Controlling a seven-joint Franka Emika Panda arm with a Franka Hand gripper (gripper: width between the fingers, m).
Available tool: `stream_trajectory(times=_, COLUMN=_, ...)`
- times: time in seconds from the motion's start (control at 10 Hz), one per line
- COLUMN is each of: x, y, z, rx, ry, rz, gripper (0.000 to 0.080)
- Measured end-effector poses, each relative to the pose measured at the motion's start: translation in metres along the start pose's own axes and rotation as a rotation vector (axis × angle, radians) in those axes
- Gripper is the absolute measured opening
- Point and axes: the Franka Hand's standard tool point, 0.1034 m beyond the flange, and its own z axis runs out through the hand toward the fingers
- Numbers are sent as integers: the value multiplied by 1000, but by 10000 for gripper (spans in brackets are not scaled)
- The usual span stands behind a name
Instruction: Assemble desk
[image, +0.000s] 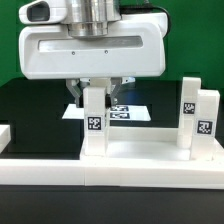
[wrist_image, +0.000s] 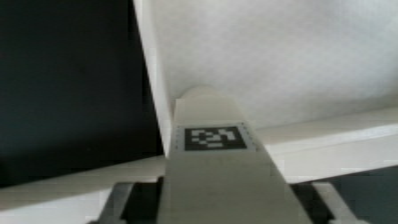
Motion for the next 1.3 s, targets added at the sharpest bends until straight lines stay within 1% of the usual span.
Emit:
stream_trajectory(times=0.2, x=0, y=-1, z=0, rx=1, ry=1, rz=157, gripper=287)
stream_trajectory(times=0.4, x=2, y=-4, z=-1, rx=6, ry=13, rz=520, gripper=287)
stream_trajectory(times=0.5, x=4, y=-4, z=-1, rx=19, ry=13, rz=727, gripper=287)
stream_trajectory(times=0.6, x=5, y=-3, z=0, rx=41, ry=10, rz=954, gripper=287)
stream_trajectory(times=0.7, x=5, y=-1, z=0, rx=55, ry=2, rz=1048, gripper=287)
stream_trajectory(times=0.9, x=5, y=-2, z=0, rx=57, ry=-2, rz=1172, gripper=288)
stream_trajectory(times=1.2, x=5, y=-3, z=1, rx=68, ry=-11, rz=1373, gripper=288)
stream_trajectory(times=1.3, x=7, y=-6, z=2, rx=102, ry=-11, rz=1618, gripper=288)
